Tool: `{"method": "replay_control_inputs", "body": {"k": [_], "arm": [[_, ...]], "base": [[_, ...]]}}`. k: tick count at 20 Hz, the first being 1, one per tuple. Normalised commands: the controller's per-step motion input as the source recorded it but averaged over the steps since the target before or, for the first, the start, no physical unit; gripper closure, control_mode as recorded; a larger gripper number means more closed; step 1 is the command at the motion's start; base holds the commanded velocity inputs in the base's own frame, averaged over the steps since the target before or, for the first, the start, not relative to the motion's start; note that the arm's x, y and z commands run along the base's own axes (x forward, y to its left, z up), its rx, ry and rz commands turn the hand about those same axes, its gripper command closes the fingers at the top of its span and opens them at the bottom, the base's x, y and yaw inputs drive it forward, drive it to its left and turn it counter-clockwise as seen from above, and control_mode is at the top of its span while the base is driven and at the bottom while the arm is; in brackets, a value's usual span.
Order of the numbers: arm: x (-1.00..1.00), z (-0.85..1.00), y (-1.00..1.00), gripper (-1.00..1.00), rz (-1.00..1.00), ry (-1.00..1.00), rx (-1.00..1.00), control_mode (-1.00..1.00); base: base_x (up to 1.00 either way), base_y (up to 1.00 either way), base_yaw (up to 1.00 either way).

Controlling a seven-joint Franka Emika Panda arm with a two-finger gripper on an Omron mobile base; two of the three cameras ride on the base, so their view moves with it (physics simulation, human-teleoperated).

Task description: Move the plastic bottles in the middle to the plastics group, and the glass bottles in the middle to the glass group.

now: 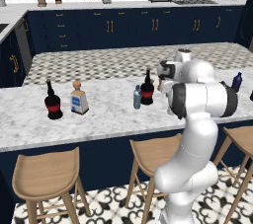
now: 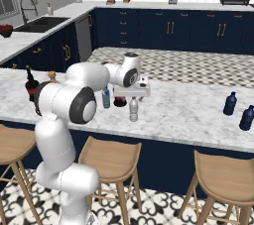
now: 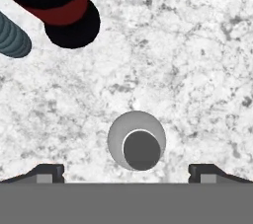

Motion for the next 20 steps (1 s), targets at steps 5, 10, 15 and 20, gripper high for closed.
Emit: {"method": "replay_control_inputs", "body": {"k": [5, 10, 15, 20], "arm": [[0.14, -0.14, -0.05, -1.00, 0.00, 0.00, 0.01, -1.00], [0.03, -0.18, -0.09, -1.00, 0.00, 0.00, 0.01, -1.00], [-0.01, -0.27, -0.01, -1.00, 0.00, 0.00, 0.00, -1.00], [-0.02, -0.26, 0.04, -1.00, 0.00, 0.00, 0.01, -1.00]], "base": [[0.00, 0.00, 0.00], [0.00, 0.00, 0.00], [0.00, 0.00, 0.00], [0.00, 0.00, 0.00]]}}
